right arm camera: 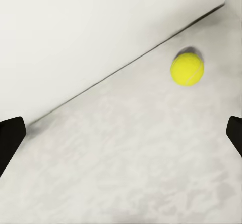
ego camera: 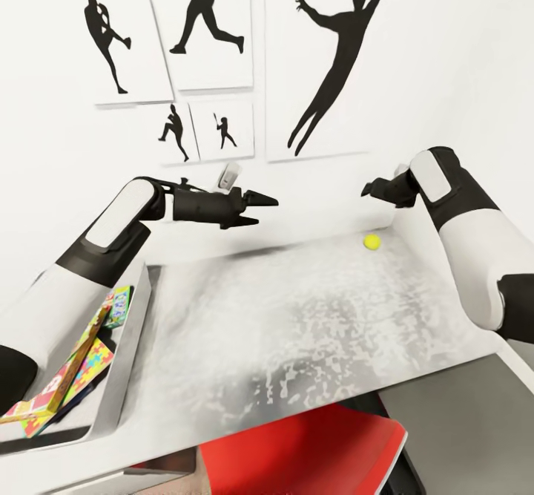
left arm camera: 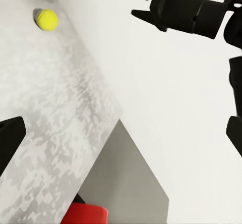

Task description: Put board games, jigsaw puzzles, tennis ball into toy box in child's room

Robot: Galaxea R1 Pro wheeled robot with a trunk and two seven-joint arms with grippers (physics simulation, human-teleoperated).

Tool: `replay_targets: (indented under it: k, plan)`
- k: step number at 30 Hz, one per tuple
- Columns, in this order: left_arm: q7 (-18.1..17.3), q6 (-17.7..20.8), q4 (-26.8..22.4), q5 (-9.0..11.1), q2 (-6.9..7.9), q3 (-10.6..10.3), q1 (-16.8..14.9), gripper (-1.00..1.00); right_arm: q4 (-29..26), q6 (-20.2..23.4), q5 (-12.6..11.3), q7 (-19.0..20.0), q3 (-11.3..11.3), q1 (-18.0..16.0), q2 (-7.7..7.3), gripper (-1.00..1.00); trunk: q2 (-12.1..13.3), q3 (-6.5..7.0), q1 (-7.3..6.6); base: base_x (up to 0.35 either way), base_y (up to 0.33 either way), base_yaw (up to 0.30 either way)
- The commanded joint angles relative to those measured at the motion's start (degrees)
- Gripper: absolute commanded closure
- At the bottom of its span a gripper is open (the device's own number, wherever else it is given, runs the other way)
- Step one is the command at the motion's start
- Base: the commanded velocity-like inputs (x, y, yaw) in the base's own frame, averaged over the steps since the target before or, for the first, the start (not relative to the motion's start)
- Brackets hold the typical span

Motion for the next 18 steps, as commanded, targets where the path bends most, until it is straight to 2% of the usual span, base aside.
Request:
replay_targets:
  k: [1, 7, 13, 18]
  plan:
    - [0.55, 0.0, 0.0, 0.63, -0.02, -0.16, -0.11, -1.0, 0.14, 0.1, -0.6, -0.46, 0.43, -0.22, -0.08, -1.0, -0.12, -0.2, 0.03, 0.0, 0.0, 0.0]
    - [0.55, 0.0, 0.15, 0.66, -0.2, -0.43, -0.22, -1.0, 0.88, 0.09, -0.55, -0.46, 0.44, -0.93, -0.1, -1.0, -0.12, -0.77, 0.03, 0.0, 0.0, 0.0]
    - [0.55, 0.0, 0.2, 0.67, -0.12, -2.1, -0.25, -1.0, 1.09, 0.07, -0.48, -0.63, 0.51, -1.2, -0.08, -1.0, -0.12, -1.33, 0.03, 0.0, 0.0, 0.0]
    - [0.55, 0.0, 0.24, 0.72, -0.11, -2.58, -0.25, -1.0, 1.13, 0.01, -0.34, -2.06, 0.52, -1.27, -0.07, -1.0, -0.12, -1.79, 0.03, 0.0, 0.0, 0.0]
